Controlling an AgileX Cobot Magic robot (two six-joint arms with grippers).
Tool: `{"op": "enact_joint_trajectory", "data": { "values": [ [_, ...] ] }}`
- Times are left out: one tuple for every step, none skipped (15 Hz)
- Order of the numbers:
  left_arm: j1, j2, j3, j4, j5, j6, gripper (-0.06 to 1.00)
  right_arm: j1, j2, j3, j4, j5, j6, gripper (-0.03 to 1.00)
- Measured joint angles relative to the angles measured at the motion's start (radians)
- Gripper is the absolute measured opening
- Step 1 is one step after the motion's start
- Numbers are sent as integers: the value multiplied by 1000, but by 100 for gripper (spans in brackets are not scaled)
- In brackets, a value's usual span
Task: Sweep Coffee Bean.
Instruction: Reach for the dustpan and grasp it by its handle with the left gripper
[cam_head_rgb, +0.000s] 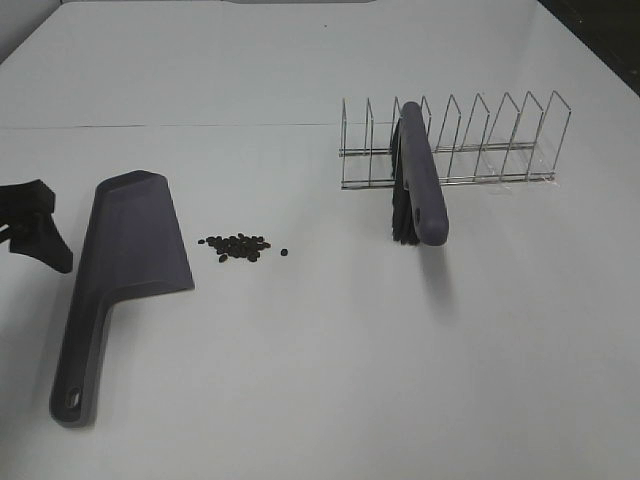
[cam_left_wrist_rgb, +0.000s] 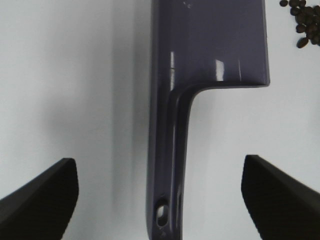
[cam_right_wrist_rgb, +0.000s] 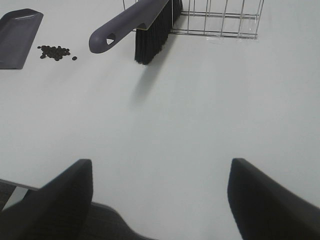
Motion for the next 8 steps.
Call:
{"op": "enact_joint_trajectory", "data": {
  "values": [
    [-28, 35, 0, -15, -8, 10, 82, 0, 0, 0, 0, 0, 0, 70],
    [-41, 50, 0, -20, -16, 10, 82, 0, 0, 0, 0, 0, 0, 70],
    [-72, 90, -4, -20, -22, -1, 82, 0, 0, 0, 0, 0, 1, 70],
    [-95, 134, -15, -14, -22, -32, 82, 0, 0, 0, 0, 0, 0, 70],
    [-120, 212, -62, 34, 5, -125, 82, 0, 0, 0, 0, 0, 0, 70],
    [-122, 229, -78, 48, 15, -147, 82, 0, 0, 0, 0, 0, 0, 70],
    [-123, 259, -105, 63, 34, -176, 82, 0, 0, 0, 0, 0, 0, 70],
    [-123, 279, -128, 75, 47, -196, 82, 0, 0, 0, 0, 0, 0, 70]
  ]
}}
